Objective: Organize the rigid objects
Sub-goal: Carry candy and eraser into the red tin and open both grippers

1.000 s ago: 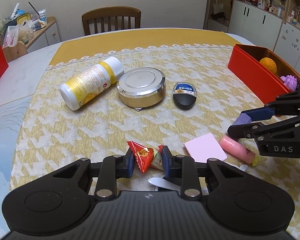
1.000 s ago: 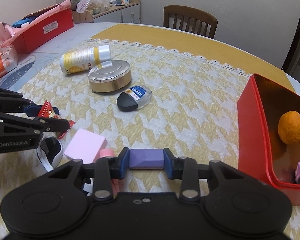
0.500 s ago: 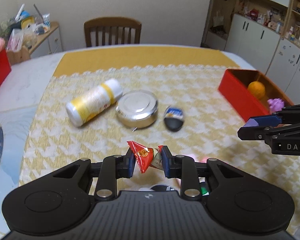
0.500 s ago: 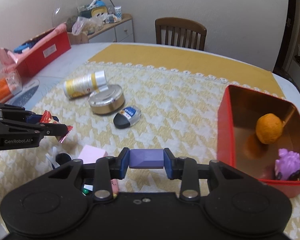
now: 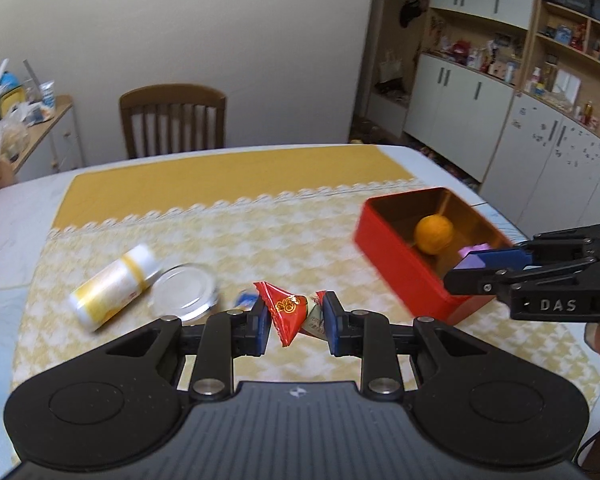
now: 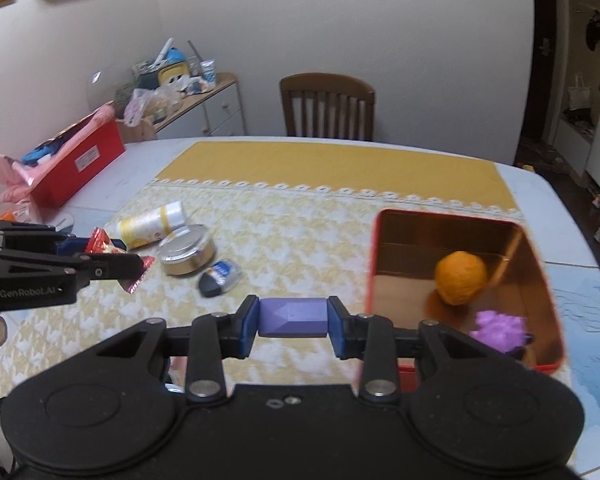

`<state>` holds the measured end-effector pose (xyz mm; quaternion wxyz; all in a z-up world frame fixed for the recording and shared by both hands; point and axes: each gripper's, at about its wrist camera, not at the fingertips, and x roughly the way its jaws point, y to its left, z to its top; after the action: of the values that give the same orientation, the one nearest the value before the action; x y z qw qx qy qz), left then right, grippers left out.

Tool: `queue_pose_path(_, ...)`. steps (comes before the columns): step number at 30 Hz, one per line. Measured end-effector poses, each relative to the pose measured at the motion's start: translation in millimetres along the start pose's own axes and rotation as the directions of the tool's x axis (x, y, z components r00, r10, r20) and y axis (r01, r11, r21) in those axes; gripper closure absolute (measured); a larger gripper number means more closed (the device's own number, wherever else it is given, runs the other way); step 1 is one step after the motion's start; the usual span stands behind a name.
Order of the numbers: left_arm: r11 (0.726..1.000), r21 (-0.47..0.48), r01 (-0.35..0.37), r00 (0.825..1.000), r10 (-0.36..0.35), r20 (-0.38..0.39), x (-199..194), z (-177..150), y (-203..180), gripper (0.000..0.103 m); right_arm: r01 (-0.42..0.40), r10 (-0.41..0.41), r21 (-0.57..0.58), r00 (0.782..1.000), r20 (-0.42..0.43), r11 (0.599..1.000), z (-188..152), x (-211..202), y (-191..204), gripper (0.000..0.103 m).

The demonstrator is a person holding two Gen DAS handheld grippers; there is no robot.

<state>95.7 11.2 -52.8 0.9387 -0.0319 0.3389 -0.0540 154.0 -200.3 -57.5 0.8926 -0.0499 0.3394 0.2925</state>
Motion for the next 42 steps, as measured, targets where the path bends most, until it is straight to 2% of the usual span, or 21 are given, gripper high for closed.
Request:
queue_pose_path(15,0.99,0.093,0.108,0.993,-0.103,-0.052,60.8,40.9,-85.1,0.076,0.059,-0.059,0.029,0.998,-0.017,0.998,-9.6,1.6,-70.4,0.068)
queue_pose_path(22,0.988,0.048,0.148,0.985,-0.143,-0.098,103.6,57.9,-109.2,0.076,0.072,-0.072,0.004,0.996,-0.054,0.997,-13.3,18.5,-91.7,0.068)
queue_pose_path(37,0.994,0.067,0.084,0.976,-0.068,-0.208,187.9,68.7,-138.7,0.076,-0.008,-0.008,-0.111,0.99,-0.14,0.994,-7.0,54.6,-103.1,0.068)
queue_pose_path(42,0.994,0.083,0.073,0.978,-0.056,-0.2,199.6,70.5,-147.0,0.077,-0.027,0.002,-0.145,0.986,-0.167,0.989,-7.1,65.0,-103.0,0.068)
